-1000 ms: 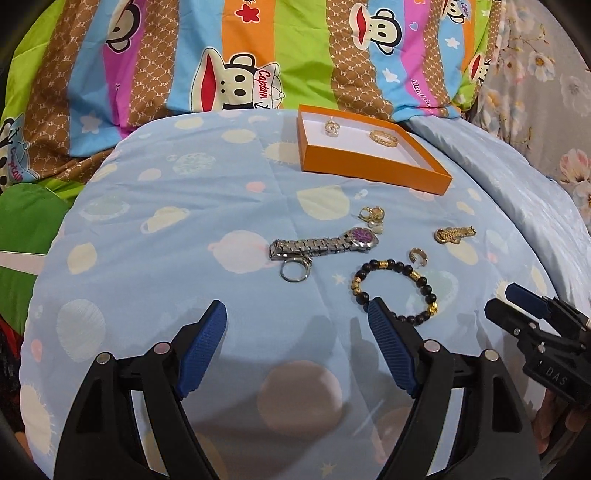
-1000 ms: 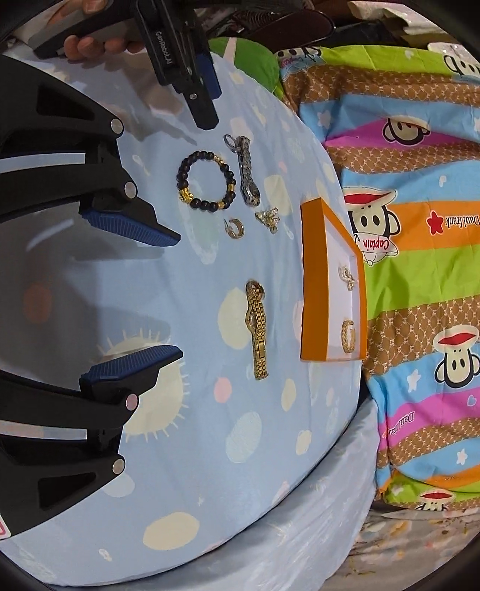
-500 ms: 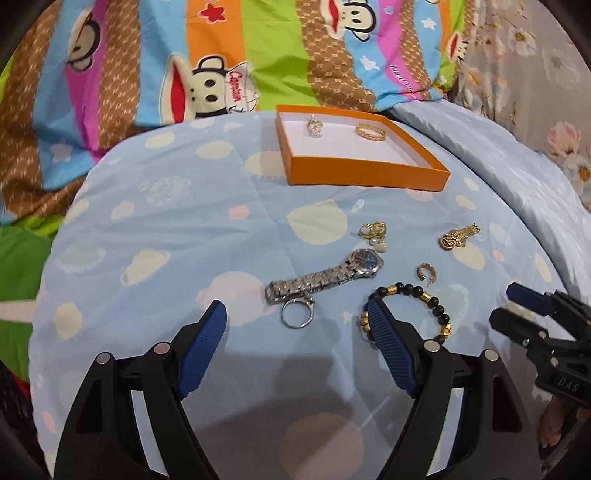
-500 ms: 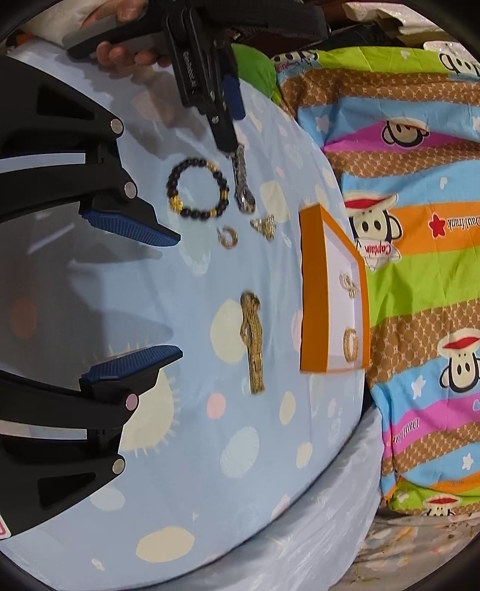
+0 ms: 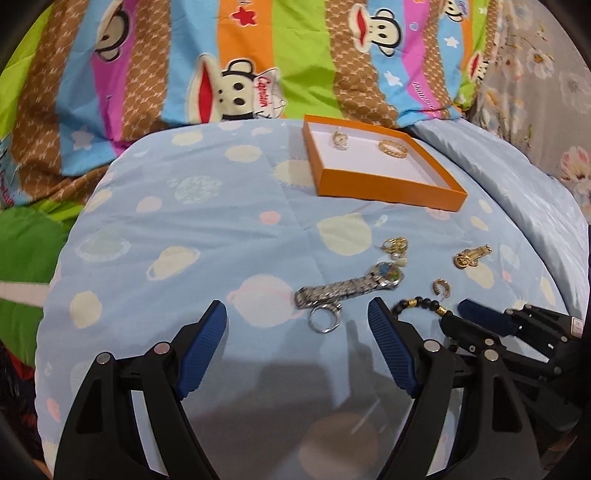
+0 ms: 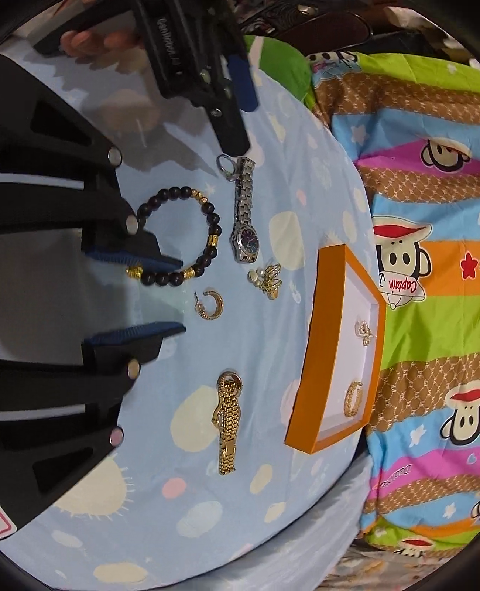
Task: Organize jewelry
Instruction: 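Grasp the silver watch with the left tool while the right grasps the black bead bracelet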
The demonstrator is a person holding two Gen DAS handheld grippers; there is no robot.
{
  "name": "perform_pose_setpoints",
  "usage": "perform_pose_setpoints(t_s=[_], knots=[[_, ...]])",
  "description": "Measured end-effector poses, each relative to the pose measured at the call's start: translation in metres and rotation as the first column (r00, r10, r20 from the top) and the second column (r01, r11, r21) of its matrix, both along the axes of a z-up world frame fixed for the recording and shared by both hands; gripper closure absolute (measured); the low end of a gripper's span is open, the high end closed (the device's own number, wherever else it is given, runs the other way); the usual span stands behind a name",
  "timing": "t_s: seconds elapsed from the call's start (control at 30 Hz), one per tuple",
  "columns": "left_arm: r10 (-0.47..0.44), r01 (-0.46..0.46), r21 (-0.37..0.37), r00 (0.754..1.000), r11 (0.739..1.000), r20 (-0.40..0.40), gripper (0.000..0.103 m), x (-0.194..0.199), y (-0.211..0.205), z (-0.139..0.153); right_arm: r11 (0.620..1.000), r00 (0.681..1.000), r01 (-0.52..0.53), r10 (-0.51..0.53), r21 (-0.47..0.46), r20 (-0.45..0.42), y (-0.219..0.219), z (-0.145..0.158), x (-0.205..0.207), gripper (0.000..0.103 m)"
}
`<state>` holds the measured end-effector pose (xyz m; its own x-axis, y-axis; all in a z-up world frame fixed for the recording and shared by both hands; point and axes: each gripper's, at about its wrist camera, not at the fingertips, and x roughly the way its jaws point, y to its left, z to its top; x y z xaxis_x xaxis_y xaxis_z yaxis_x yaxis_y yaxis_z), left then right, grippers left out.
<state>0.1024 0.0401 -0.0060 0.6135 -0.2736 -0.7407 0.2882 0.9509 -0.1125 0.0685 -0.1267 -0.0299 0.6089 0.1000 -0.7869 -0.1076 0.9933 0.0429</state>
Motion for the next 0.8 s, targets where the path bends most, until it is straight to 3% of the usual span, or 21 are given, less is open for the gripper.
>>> perform_pose_setpoints(t_s=[0.17,0.33,0.4,0.57,0.63,0.7,0.8], knots=[[-0.127,0.127,0.020,0.992,0.992,0.000,0.027,0.015,-0.028,0.003,1.000,1.000,0.016,-0.016,0.018,-0.010,-0.014,0.001,-0.012,0.096],[-0.266,0.266,0.086,0.964,0.960,-0.013,0.028,0.029,-0.064,-0.007,0.996,0.998,0.063,-0.061,0.064,-0.032,-0.036,0.004,-0.022,0.096],[-0.294,0.297,0.104,0.955,0.949,-0.038,0.039,0.033,-0.071,-0.015,0.993,0.996,0.083,-0.080,0.083,-0.040,-0.046,0.005,-0.024,0.096],[-0.355,0.358,0.109,0.934,0.927,-0.047,0.043,0.034,-0.076,-0.023,0.986,0.993,0.116,-0.110,0.121,-0.051,-0.064,0.008,-0.025,0.096],[-0.369,0.371,0.099,0.929,0.923,-0.040,0.052,0.031,-0.075,-0.022,0.984,0.992,0.121,-0.116,0.128,-0.049,-0.067,0.009,-0.025,0.096],[-0.370,0.371,0.105,0.928,0.923,-0.029,0.070,0.029,-0.077,-0.022,0.984,0.992,0.121,-0.116,0.132,-0.047,-0.068,0.009,-0.023,0.096],[-0.362,0.363,0.089,0.932,0.927,-0.029,0.077,0.027,-0.078,-0.021,0.984,0.992,0.121,-0.115,0.135,-0.048,-0.068,0.010,-0.023,0.096]])
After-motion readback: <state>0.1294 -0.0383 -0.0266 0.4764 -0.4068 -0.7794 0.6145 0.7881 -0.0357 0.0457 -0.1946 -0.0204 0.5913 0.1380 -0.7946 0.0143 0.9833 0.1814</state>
